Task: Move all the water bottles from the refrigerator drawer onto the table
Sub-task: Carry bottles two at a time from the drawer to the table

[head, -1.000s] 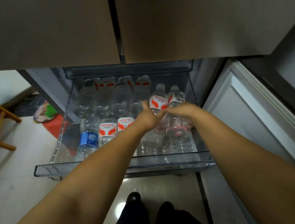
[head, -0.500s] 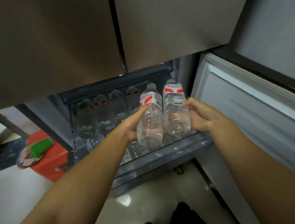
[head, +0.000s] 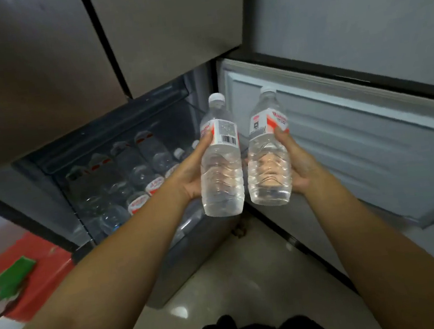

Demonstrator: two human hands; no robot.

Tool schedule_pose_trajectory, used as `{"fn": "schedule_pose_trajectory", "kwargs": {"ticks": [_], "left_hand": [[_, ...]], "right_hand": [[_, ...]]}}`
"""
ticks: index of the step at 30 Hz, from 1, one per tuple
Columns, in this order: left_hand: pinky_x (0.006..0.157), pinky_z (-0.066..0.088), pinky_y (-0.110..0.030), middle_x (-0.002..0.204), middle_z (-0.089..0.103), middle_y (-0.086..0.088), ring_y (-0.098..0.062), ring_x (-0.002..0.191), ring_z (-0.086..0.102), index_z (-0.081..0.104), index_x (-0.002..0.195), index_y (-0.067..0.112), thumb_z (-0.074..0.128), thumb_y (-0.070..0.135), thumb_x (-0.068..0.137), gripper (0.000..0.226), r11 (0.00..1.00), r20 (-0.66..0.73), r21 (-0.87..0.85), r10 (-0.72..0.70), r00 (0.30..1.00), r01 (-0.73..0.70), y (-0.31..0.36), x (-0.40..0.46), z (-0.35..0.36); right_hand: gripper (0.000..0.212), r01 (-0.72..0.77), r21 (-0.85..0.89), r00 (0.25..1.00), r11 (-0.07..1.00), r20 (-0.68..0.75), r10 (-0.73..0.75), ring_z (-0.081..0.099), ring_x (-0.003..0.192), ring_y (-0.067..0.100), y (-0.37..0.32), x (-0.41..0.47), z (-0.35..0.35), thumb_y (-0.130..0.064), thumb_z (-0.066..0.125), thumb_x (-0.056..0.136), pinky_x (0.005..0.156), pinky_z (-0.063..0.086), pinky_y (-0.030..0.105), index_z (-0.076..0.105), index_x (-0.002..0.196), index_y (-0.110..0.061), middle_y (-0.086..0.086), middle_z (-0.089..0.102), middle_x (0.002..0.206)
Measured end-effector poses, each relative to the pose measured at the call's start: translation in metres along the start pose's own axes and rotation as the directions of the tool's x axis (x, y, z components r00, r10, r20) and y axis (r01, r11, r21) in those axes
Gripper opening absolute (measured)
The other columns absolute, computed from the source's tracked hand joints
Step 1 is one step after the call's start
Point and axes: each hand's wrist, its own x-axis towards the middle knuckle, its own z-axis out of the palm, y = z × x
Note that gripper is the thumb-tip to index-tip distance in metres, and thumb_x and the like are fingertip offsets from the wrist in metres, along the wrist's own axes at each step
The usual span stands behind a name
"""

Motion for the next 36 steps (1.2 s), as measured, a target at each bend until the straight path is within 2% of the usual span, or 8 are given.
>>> {"fn": "schedule_pose_trajectory", "kwargs": {"ticks": [2,6,10,16,21,25,31,36], "left_hand": [[0.081,0.057,-0.037,0.097,0.068,-0.011,-0.025,0.085,0.069,0.068,0.110,0.009,0.078,0.047,0.063,0.061,0.996,0.002,0.080,-0.029,1.000,0.029,-0.010,0.005,0.017],[0.082,0.055,-0.037,0.094,0.070,-0.008,-0.022,0.084,0.068,0.062,0.106,0.016,0.062,0.040,0.085,0.032,0.909,-0.155,0.405,-0.031,0.987,0.092,-0.048,0.009,0.056],[0.059,0.057,-0.027,0.084,0.065,-0.008,-0.013,0.059,0.067,0.060,0.097,0.013,0.058,0.024,0.093,0.012,0.863,-0.161,0.499,0.000,0.987,0.081,-0.106,0.019,0.082],[0.080,0.055,-0.040,0.099,0.068,-0.014,-0.027,0.084,0.066,0.062,0.111,0.012,0.070,0.017,0.084,0.028,0.775,-0.087,0.617,-0.106,0.991,0.137,-0.205,0.053,0.103],[0.075,0.059,-0.037,0.105,0.070,-0.008,-0.023,0.091,0.069,0.057,0.117,0.013,0.083,0.051,0.049,0.082,0.472,-0.175,0.854,-0.135,0.975,0.218,-0.291,0.080,0.133],[0.078,0.056,-0.035,0.105,0.064,-0.003,-0.020,0.094,0.064,0.049,0.119,0.014,0.083,0.042,0.061,0.073,0.361,-0.184,0.907,-0.124,0.975,0.217,-0.341,0.086,0.161],[0.087,0.053,-0.040,0.110,0.059,-0.006,-0.024,0.098,0.061,0.040,0.122,0.015,0.081,0.038,0.069,0.070,0.209,-0.131,0.961,-0.226,0.965,0.179,-0.389,0.109,0.204],[0.075,0.050,-0.033,0.108,0.058,-0.004,-0.021,0.092,0.059,0.040,0.121,0.015,0.079,0.039,0.073,0.066,0.063,-0.019,0.997,-0.345,0.939,0.044,-0.415,0.138,0.250]], "right_hand": [[0.039,0.058,-0.066,0.994,0.996,-0.086,-0.063,0.069,0.068,0.024,-0.003,-0.017,-0.012,-0.035,0.065,0.076,0.071,0.058,0.036,0.064,0.102,-0.007,0.012,0.069,0.081],[0.034,0.077,-0.468,0.916,0.880,-0.316,-0.248,0.069,0.069,0.023,0.001,-0.050,-0.046,-0.023,0.073,0.082,0.077,0.056,0.040,0.064,0.111,-0.008,0.010,0.073,0.083],[0.066,-0.063,-0.645,0.773,0.762,-0.515,-0.371,0.070,0.086,0.024,0.019,-0.100,-0.098,-0.043,0.082,0.062,0.081,0.057,0.040,0.060,0.116,-0.013,0.007,0.071,0.100],[0.067,-0.175,-0.618,0.576,0.767,-0.696,-0.429,0.059,0.097,0.019,0.058,-0.192,-0.173,-0.031,0.081,0.074,0.084,0.050,0.033,0.041,0.125,-0.009,0.001,0.056,0.108],[0.068,-0.247,-0.539,0.425,0.806,-0.807,-0.410,0.056,0.096,0.020,0.095,-0.253,-0.222,-0.027,0.080,0.075,0.082,0.046,0.032,0.038,0.125,-0.007,0.005,0.053,0.110],[0.065,-0.259,-0.459,0.366,0.850,-0.861,-0.353,0.057,0.098,0.020,0.116,-0.298,-0.250,-0.024,0.078,0.078,0.080,0.046,0.030,0.038,0.127,-0.008,0.002,0.051,0.109],[0.078,-0.221,-0.274,0.148,0.936,-0.958,-0.246,0.057,0.114,0.030,0.136,-0.349,-0.286,-0.030,0.079,0.077,0.094,0.049,0.040,0.033,0.135,-0.008,0.012,0.052,0.129],[0.075,-0.137,-0.162,-0.015,0.977,-0.986,-0.166,0.061,0.107,0.026,0.136,-0.376,-0.312,-0.036,0.081,0.072,0.087,0.051,0.037,0.041,0.129,-0.011,0.008,0.057,0.123]]}}
